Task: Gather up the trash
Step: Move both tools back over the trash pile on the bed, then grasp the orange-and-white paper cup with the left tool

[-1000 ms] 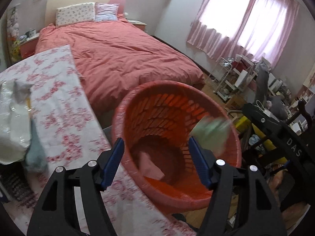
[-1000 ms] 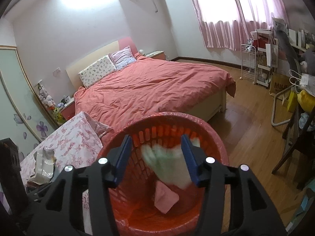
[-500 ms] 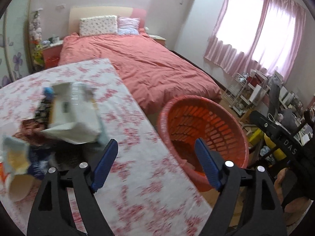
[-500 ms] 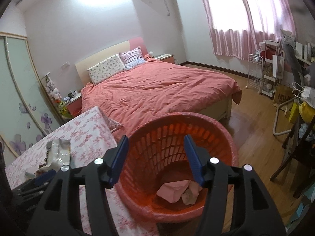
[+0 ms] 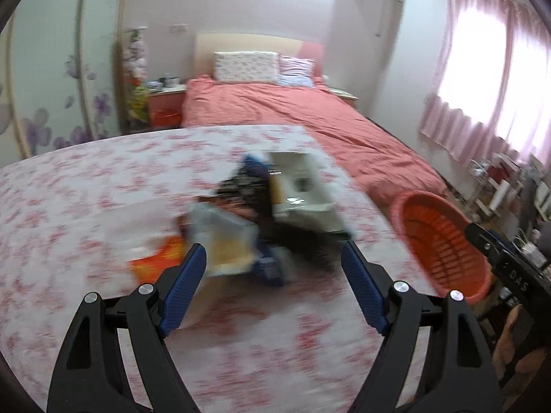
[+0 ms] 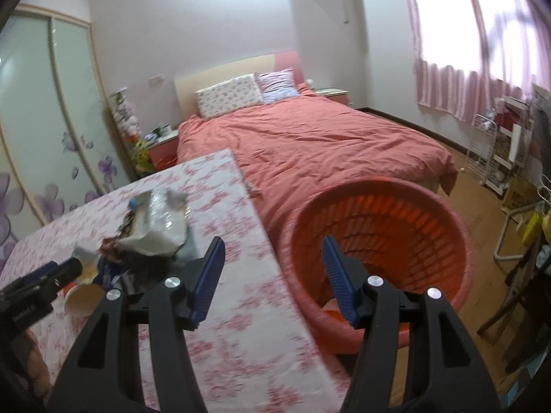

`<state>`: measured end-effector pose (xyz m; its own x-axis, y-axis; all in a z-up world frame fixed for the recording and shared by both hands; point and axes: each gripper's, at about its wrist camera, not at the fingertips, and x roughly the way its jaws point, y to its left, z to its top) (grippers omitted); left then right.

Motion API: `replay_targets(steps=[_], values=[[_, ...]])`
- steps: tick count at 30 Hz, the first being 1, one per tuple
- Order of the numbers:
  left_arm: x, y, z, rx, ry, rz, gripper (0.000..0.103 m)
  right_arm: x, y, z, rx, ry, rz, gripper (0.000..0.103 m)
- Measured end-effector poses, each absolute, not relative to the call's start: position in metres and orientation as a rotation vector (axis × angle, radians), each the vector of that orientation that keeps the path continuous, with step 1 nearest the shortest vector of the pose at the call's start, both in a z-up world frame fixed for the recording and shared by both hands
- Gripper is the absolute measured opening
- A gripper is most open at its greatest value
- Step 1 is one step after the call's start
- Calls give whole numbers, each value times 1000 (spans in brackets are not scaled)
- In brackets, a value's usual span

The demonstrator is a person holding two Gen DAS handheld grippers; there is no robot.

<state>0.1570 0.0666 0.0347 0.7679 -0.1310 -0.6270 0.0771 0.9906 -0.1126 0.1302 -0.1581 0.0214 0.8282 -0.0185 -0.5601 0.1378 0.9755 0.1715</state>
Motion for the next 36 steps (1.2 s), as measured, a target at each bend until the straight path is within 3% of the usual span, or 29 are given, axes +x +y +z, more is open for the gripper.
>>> replay_targets(steps=[13, 36], values=[[157, 152, 1, -191, 756, 49, 80, 134, -93, 10, 111, 631, 10, 58], [162, 148, -24, -176, 839, 67, 79, 133, -93, 0, 109, 668, 0, 58]])
